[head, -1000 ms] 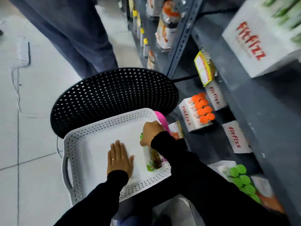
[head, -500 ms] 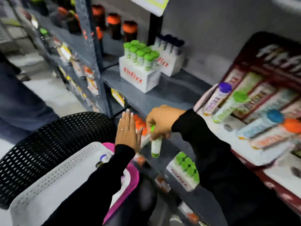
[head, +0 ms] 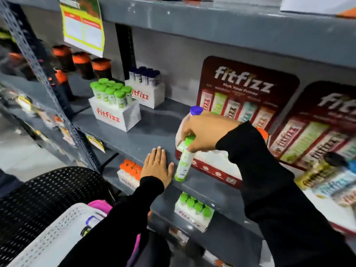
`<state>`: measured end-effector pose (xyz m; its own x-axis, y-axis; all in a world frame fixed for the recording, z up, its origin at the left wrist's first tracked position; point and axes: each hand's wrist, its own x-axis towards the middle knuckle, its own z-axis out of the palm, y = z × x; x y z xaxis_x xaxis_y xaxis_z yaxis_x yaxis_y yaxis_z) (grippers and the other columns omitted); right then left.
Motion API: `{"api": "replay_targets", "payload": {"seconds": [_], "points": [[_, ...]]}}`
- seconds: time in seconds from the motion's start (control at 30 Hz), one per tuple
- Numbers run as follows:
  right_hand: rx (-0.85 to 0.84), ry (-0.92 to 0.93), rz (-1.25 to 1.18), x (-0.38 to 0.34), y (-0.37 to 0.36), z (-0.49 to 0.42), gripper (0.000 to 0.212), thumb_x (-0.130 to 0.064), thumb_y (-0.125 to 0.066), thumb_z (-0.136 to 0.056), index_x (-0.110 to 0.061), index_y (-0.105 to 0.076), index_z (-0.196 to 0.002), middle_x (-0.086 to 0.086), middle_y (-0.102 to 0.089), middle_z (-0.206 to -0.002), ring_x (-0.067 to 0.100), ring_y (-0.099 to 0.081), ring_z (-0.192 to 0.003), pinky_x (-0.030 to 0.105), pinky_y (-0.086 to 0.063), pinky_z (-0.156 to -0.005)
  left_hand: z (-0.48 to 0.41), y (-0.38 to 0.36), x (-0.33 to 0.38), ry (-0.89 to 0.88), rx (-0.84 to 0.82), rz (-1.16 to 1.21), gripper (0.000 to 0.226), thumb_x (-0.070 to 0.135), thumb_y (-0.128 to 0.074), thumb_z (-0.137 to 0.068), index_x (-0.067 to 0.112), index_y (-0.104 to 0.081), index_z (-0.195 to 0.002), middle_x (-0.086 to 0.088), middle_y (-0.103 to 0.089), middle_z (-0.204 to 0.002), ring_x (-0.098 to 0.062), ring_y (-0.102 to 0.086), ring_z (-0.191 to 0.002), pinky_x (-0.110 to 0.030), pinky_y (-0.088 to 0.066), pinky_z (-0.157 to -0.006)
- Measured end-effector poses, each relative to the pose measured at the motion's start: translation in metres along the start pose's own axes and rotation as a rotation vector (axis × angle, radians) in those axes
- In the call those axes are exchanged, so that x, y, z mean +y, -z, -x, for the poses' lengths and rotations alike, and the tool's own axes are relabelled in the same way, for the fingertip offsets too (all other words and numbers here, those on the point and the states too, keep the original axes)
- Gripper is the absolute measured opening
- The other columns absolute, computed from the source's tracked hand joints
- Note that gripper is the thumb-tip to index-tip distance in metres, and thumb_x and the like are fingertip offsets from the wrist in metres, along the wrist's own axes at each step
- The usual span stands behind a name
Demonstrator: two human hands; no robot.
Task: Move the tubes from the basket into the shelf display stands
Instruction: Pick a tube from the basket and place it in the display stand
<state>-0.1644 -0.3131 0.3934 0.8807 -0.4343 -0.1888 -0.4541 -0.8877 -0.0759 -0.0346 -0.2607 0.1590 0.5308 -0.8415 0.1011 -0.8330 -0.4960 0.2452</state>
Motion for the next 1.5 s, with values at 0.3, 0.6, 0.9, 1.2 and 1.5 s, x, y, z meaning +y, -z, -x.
{"api": "replay_targets", "payload": {"seconds": [0.3, 0.6, 0.9, 1.2, 1.5], "points": [[0.157, -0.031, -0.043, 0.013, 0.004, 0.011, 0.016, -0.03, -0.065, -0.085, -0.017, -0.071, -0.092, -0.007, -0.051, -0.064, 0.013, -0.052, -0.065, 0.015, -0.026, -0.045, -0.002, 0.001, 0.001, 0.011, -0.06, -0.066, 0.061, 0.042, -0.022, -0.096, 0.007, -0.012, -0.144, -0.009, -0.008, -0.156, -0.022, -0.003, -0.143, -0.035, -0.004, -0.118], [0.228, -0.103, -0.064, 0.025, 0.006, 0.028, 0.031, -0.024, -0.074, -0.077, -0.012, -0.067, -0.104, 0.002, -0.063, -0.097, 0.017, -0.052, -0.085, 0.023, -0.039, -0.055, -0.002, 0.004, 0.003, 0.009, -0.076, -0.07, 0.06, 0.043, -0.019, -0.096, 0.008, -0.01, -0.145, -0.008, -0.007, -0.156, -0.022, -0.002, -0.144, -0.035, -0.003, -0.118], [0.324, -0.331, -0.254, 0.067, 0.029, 0.083, 0.03, -0.032, -0.076, -0.078, -0.015, -0.076, -0.103, 0.004, -0.075, -0.099, 0.017, -0.062, -0.085, 0.024, -0.044, -0.068, 0.0, 0.006, 0.005, 0.004, -0.071, -0.077, 0.06, 0.041, -0.019, -0.097, 0.006, -0.01, -0.145, -0.009, -0.006, -0.156, -0.023, -0.002, -0.144, -0.035, -0.003, -0.119], [0.316, -0.74, -0.226, 0.112, 0.027, 0.122, 0.036, -0.03, -0.061, -0.091, -0.017, -0.061, -0.125, 0.006, -0.06, -0.129, 0.025, -0.055, -0.117, 0.029, -0.043, -0.09, -0.001, 0.002, 0.005, 0.017, -0.032, -0.055, 0.059, 0.039, -0.027, -0.096, 0.005, -0.017, -0.143, -0.012, -0.014, -0.155, -0.025, -0.009, -0.143, -0.037, -0.007, -0.118], [0.379, -0.848, -0.096, 0.145, -0.019, 0.118, 0.033, -0.011, -0.065, -0.086, -0.006, -0.064, -0.119, 0.016, -0.063, -0.123, 0.033, -0.06, -0.11, 0.037, -0.052, -0.093, 0.0, 0.001, 0.005, 0.022, 0.005, -0.035, 0.057, 0.036, -0.033, -0.096, 0.002, -0.025, -0.141, -0.016, -0.022, -0.152, -0.029, -0.016, -0.141, -0.041, -0.012, -0.117]]}}
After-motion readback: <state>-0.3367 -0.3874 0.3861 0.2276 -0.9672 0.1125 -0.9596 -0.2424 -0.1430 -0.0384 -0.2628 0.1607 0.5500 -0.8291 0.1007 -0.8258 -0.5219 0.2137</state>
